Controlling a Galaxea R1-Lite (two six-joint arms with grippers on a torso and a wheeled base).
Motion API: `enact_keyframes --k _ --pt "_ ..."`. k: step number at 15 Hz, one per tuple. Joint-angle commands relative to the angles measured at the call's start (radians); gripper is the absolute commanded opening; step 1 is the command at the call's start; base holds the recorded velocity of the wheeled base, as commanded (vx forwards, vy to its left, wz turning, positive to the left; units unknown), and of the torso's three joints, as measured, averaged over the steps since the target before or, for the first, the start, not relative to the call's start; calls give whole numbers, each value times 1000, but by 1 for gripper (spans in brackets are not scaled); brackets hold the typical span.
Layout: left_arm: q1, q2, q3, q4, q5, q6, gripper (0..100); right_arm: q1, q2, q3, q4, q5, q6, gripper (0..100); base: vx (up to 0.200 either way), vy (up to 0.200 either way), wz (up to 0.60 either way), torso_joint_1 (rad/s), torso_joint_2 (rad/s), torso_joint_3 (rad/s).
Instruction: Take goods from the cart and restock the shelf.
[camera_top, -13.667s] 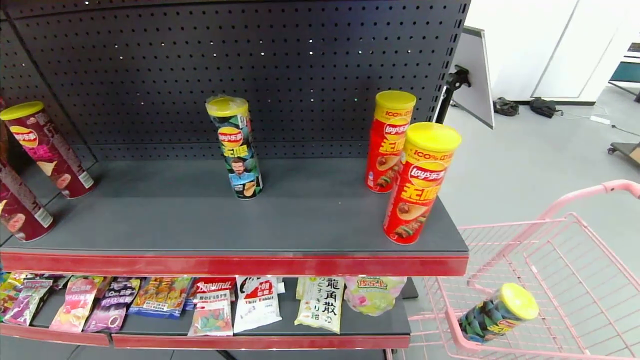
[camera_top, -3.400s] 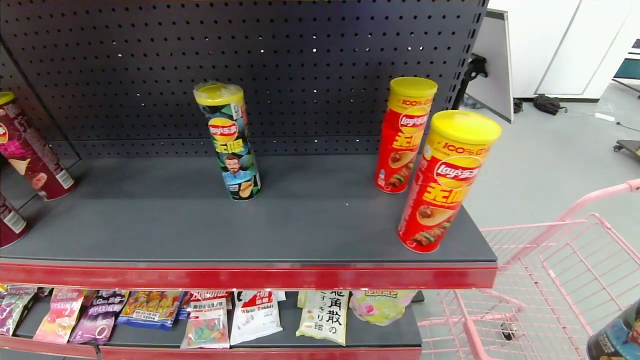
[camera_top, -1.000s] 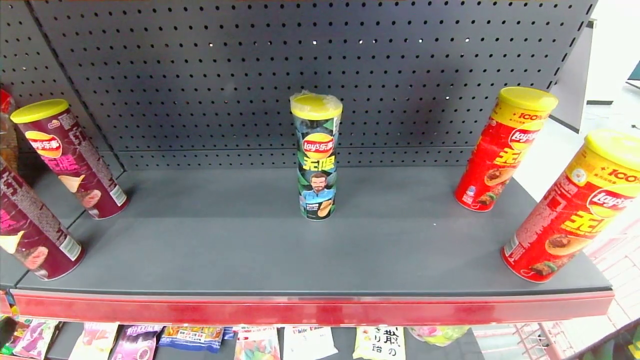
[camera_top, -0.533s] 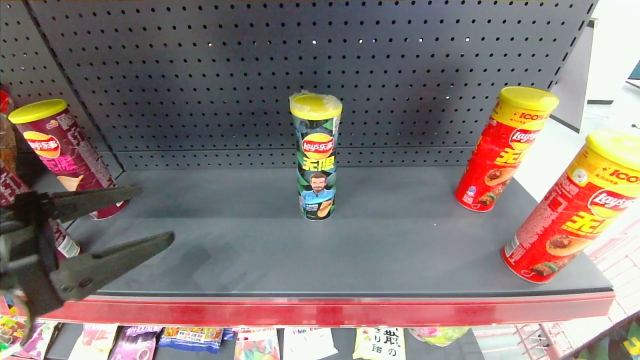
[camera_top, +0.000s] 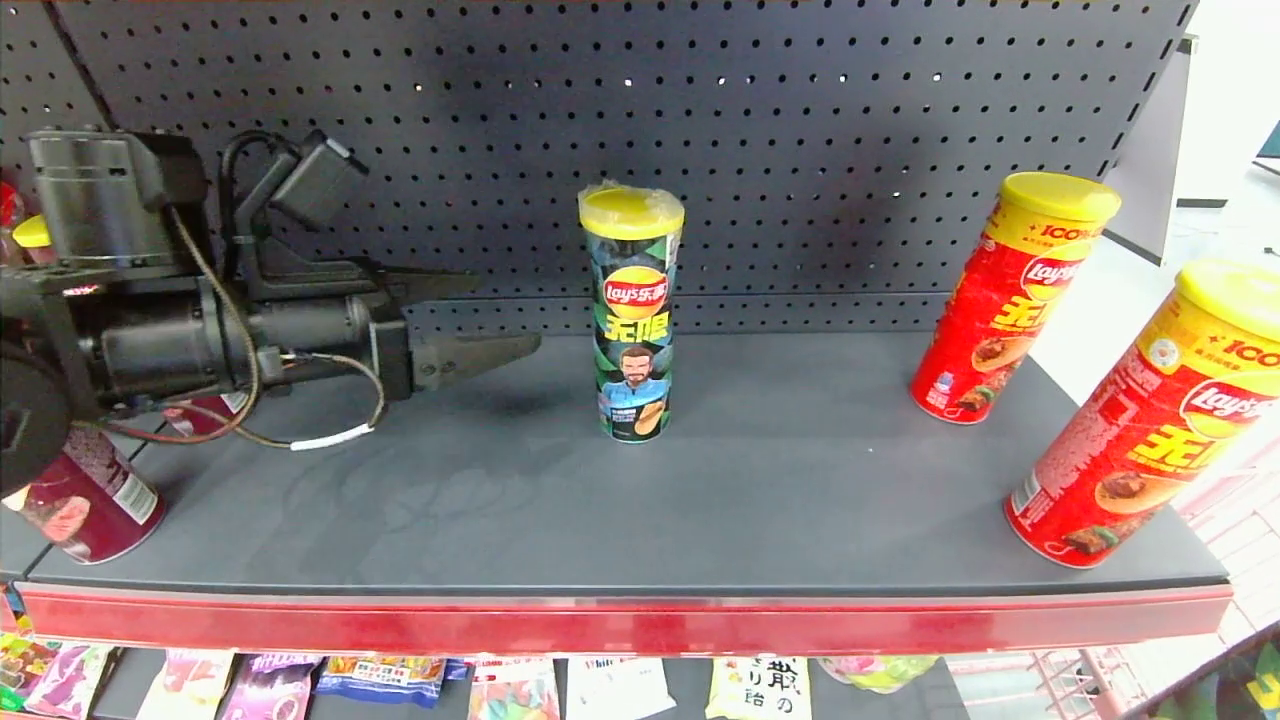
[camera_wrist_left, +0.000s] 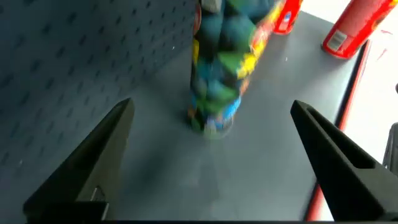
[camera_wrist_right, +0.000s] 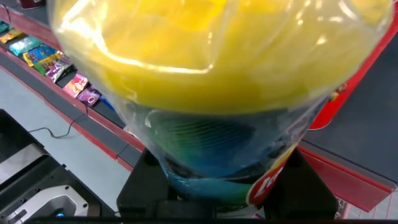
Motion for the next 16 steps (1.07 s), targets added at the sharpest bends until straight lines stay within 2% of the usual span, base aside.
enact_keyframes --k 1,3,6,12,16 --pt "-35 104 -67 -1 -9 0 100 0 0 1 0 -1 3 0 0 0 0 0 0 0" --pt "-61 155 -122 -1 -9 0 100 -2 0 0 0 -2 10 0 0 0 0 0 0 0" --pt "-69 196 -182 -1 -4 2 100 -2 0 -2 0 -4 10 0 0 0 0 0 0 0" --pt "-97 222 -214 2 -9 0 100 -2 0 -2 0 -4 10 0 0 0 0 0 0 0" --pt "-106 281 -277 2 -1 0 100 -2 0 -2 0 -5 10 0 0 0 0 0 0 0"
